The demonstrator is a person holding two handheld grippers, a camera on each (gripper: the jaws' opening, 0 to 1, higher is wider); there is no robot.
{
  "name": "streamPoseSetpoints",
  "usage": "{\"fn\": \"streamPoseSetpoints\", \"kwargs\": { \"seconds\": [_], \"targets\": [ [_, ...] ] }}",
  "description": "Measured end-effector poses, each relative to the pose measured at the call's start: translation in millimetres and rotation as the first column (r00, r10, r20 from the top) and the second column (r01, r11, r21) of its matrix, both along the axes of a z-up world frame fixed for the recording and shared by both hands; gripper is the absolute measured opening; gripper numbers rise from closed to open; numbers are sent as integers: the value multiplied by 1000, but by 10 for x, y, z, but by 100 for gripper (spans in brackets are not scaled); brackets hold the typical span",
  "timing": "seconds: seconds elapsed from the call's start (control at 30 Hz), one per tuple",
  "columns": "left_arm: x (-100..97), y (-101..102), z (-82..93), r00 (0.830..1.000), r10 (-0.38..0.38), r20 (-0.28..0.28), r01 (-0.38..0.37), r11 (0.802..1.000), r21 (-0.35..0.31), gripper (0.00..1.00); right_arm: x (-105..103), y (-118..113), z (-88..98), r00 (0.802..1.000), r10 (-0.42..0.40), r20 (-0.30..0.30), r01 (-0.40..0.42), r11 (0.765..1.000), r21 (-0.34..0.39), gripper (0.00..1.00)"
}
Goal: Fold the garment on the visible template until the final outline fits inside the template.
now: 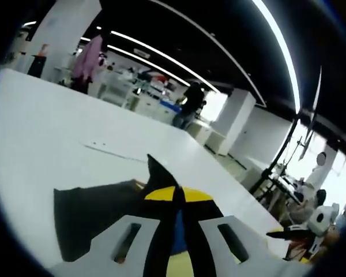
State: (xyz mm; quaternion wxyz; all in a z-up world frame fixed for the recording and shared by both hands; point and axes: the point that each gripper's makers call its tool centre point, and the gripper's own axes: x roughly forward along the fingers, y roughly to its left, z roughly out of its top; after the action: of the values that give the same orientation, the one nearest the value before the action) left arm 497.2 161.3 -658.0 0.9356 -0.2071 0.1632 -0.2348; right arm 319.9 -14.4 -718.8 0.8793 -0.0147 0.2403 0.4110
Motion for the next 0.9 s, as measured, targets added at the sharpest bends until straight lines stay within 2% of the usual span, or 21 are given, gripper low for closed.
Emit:
{"fn": "streamPoseSetpoints", "kwargs": {
  "seconds": [0.17,0.63,0.9],
  "targets": [
    [16,-193,-55,999,-37,-14,37,999,-20,0,6,-22,-20,1000,-5,-6,5,1000,0,98],
    [73,-592,-195,993,-114,-39,114,993,-10,0,-8,-50,-56,1000,-6,-22,6,1000,-10,98],
    [71,-785,-168,987,-161,-20,161,987,-15,0,-18,-44,-51,1000,-10,-21,10,1000,3,99]
  ]
}}
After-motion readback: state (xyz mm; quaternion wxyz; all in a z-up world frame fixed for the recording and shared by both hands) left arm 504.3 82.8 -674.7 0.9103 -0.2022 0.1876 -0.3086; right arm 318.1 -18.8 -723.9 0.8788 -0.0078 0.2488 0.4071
